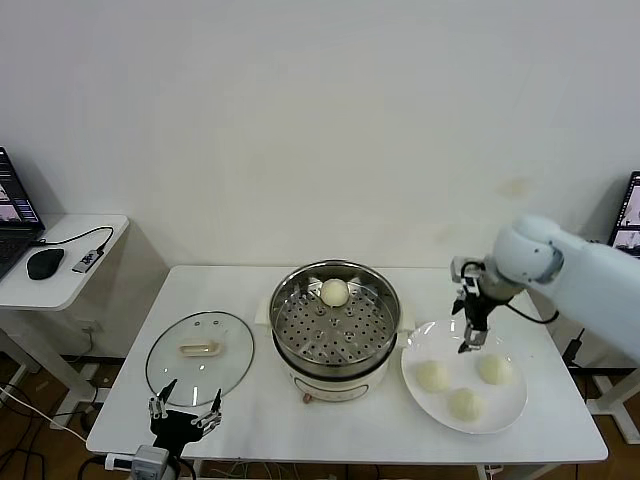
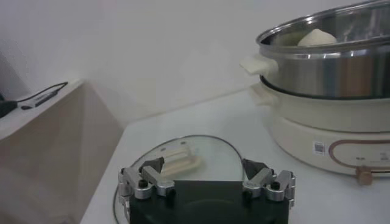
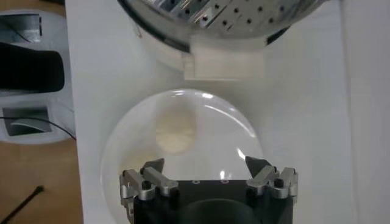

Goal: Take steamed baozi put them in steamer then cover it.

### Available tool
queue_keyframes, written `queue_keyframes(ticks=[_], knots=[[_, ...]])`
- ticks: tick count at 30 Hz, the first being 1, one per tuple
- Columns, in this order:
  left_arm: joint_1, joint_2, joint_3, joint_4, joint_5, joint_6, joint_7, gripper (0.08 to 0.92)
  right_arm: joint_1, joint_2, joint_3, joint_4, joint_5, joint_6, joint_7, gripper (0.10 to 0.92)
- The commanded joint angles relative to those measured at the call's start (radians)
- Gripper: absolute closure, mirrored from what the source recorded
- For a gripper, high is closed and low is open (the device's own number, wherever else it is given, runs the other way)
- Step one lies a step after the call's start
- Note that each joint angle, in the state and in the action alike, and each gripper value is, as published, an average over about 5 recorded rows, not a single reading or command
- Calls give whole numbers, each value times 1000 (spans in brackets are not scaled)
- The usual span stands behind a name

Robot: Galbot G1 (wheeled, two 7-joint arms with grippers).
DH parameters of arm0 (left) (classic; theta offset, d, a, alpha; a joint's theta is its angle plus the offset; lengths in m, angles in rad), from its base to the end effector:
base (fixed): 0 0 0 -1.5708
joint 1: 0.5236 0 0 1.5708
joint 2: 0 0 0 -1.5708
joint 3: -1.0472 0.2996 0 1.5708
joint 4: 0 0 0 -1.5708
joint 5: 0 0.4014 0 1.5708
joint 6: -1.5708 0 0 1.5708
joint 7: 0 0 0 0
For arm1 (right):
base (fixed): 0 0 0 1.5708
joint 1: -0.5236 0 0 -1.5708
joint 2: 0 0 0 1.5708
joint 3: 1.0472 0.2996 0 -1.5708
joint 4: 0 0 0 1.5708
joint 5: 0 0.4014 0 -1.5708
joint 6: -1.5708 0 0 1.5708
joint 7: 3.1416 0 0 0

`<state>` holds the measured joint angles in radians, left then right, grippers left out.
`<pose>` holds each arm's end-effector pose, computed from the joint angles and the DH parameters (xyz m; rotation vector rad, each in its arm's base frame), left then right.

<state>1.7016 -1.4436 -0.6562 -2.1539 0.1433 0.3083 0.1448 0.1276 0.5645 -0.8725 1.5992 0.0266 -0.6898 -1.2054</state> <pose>0.2195 0.0539 -0.2596 -0.0866 -2.7196 -0.4014 0.4771 -0.0321 -0.1239 1.1190 -1.3974 1.1414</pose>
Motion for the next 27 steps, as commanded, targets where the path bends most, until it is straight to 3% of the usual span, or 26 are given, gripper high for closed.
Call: queue_keyframes(ticks=[1,27], knots=[[-2,0,5,3,1,8,5,177,-166,3,66,14,-36,-35,51,203],[-29,6,4,57,-3,0,9,177,-256,135,100,-111,-91,-36,137,203]])
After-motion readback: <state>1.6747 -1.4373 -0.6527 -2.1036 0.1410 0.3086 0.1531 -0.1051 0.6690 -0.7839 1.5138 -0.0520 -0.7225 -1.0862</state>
